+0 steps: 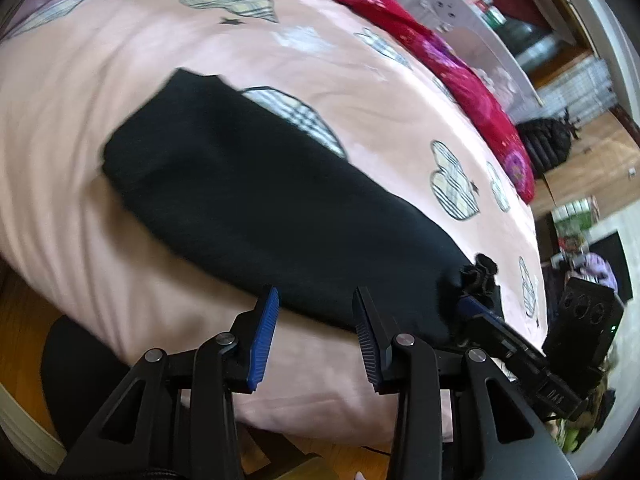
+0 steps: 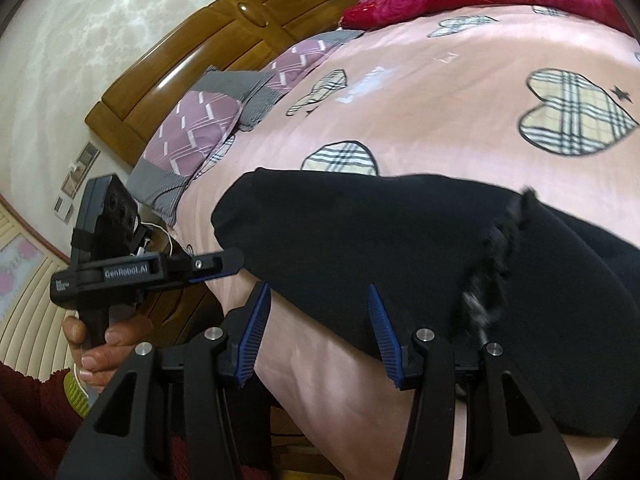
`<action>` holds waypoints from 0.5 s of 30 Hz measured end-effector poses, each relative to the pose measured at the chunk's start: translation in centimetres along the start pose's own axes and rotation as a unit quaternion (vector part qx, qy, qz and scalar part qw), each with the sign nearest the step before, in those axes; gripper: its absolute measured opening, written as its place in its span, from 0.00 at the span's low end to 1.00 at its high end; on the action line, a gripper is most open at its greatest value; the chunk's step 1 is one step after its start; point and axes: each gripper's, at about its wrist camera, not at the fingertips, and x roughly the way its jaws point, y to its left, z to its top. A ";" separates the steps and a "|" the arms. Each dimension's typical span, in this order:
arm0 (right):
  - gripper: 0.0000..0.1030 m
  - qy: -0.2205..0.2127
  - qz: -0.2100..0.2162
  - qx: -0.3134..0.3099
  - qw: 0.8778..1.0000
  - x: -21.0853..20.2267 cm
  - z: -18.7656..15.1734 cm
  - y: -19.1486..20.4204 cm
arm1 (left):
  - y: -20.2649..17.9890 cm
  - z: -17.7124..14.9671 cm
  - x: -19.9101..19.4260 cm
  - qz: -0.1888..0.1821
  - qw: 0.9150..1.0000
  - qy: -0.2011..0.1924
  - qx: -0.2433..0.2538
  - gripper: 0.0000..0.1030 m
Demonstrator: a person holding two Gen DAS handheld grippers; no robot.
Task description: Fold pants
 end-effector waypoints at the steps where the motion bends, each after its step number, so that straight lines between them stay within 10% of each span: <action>1: 0.51 0.001 0.001 -0.003 1.000 0.2 0.3 0.2 | 0.8 0.0 -0.3 0.003 1.000 -0.004 -0.012 0.38; 15: 0.51 0.020 0.018 -0.037 0.999 3.4 3.7 3.1 | 7.7 1.4 -1.4 0.001 0.994 -0.028 -0.106 0.45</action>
